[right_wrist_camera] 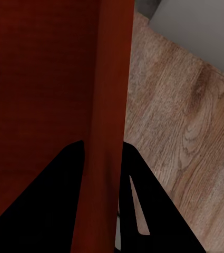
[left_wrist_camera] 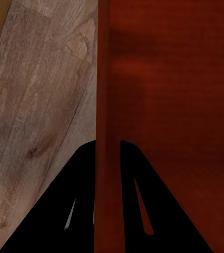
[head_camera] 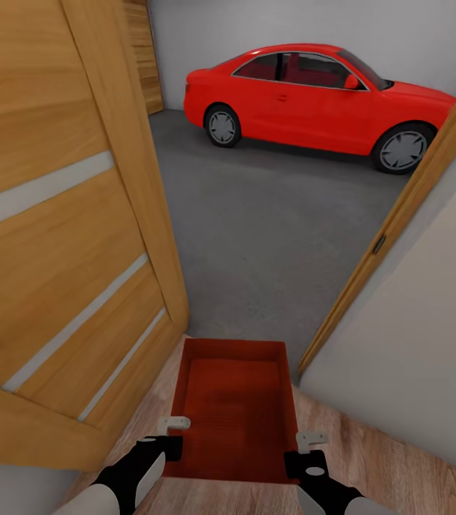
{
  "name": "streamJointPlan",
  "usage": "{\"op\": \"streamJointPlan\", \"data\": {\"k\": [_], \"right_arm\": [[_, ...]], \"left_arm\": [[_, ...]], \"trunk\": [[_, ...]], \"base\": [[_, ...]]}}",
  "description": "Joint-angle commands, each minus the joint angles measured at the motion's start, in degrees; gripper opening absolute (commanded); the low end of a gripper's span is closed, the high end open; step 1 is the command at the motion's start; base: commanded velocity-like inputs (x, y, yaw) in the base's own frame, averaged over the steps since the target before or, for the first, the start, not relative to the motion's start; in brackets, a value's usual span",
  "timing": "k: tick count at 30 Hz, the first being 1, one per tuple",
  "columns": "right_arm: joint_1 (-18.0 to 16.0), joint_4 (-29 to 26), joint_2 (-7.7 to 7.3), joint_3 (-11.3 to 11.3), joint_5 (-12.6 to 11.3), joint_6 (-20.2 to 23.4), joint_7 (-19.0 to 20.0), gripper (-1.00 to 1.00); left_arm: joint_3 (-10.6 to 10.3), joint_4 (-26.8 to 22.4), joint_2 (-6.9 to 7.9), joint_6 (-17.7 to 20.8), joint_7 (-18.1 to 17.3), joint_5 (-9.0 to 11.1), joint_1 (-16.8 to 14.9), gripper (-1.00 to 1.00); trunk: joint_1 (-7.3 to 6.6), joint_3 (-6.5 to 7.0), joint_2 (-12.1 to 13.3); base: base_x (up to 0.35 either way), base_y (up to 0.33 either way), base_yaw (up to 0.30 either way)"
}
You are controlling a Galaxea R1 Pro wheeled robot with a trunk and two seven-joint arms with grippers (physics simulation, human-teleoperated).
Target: Move the two storage containers from the living room to the garage. In the garage, place one container on the floor and stack the other container on top of it (either order is fine).
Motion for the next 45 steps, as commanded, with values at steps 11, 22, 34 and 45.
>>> {"op": "streamJointPlan", "data": {"k": [11,22,34,45], "right_arm": [[-0.02,-0.05,-0.94,0.18,-1.84,0.56,-0.06,-1.00],[-0.02,-0.04,-1.01,0.18,-1.81,0.58,-0.06,-1.00],[-0.02,-0.04,-1.01,0.18,-1.83,0.57,-0.06,-1.00],[-0.02,-0.04,-1.01,0.18,-1.86,0.55,-0.01,-1.00]], "left_arm": [[-2.55,-0.38,0.12,-0.58,0.60,1.08,-0.01,-1.00],[-2.55,-0.47,0.12,-0.58,0.60,1.08,-0.04,-1.00],[-2.63,-0.26,0.12,-0.45,0.60,1.02,-0.01,-1.00],[-2.64,-0.25,0.12,-0.49,0.60,1.00,0.00,-1.00]], "trunk": [[0.04,-0.09,-0.10],[0.04,-0.09,-0.10],[0.04,-0.09,-0.10],[0.04,-0.09,-0.10]], "base": [[0.018,0.005,-0.114],[0.000,0.000,-0.211],[0.147,0.108,-0.029],[0.258,0.181,0.000]]}}
